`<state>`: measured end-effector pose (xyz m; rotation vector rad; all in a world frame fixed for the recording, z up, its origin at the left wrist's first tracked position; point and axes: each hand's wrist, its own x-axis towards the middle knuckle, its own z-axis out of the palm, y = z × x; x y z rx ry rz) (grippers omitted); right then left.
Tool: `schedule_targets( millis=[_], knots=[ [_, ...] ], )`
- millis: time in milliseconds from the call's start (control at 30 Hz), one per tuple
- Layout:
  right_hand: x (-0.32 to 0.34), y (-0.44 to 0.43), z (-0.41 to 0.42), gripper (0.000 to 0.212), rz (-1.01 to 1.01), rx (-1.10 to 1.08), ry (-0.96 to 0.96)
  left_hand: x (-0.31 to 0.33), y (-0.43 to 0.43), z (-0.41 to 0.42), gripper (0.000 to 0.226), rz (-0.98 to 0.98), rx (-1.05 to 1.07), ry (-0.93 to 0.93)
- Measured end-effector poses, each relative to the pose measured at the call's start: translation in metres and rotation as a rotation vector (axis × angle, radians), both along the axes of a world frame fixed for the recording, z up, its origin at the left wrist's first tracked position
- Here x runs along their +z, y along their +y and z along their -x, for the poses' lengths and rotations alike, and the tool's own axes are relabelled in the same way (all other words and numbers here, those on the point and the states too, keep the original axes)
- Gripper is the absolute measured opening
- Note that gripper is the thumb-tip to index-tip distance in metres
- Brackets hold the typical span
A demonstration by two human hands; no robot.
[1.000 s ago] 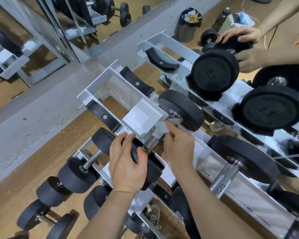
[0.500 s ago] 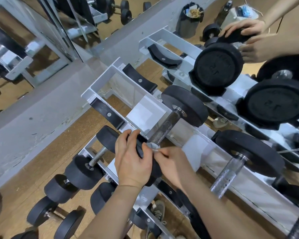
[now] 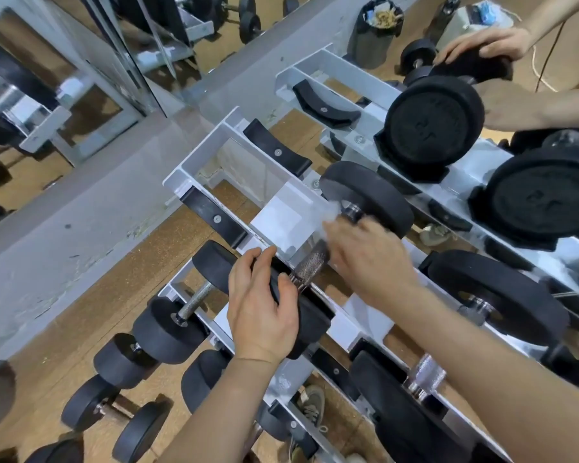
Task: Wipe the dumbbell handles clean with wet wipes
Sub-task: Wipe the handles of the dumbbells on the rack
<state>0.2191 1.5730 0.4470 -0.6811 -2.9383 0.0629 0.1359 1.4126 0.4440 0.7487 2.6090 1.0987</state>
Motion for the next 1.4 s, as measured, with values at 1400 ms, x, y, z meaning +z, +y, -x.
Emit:
schedule_targets(
  millis=[1400],
  knots=[
    [-0.008, -0.070, 0.005, 0.028, 0.910, -0.640, 0.026, 0.024, 0.005, -0.002, 0.046, 0.369, -0.173, 0.064]
  ],
)
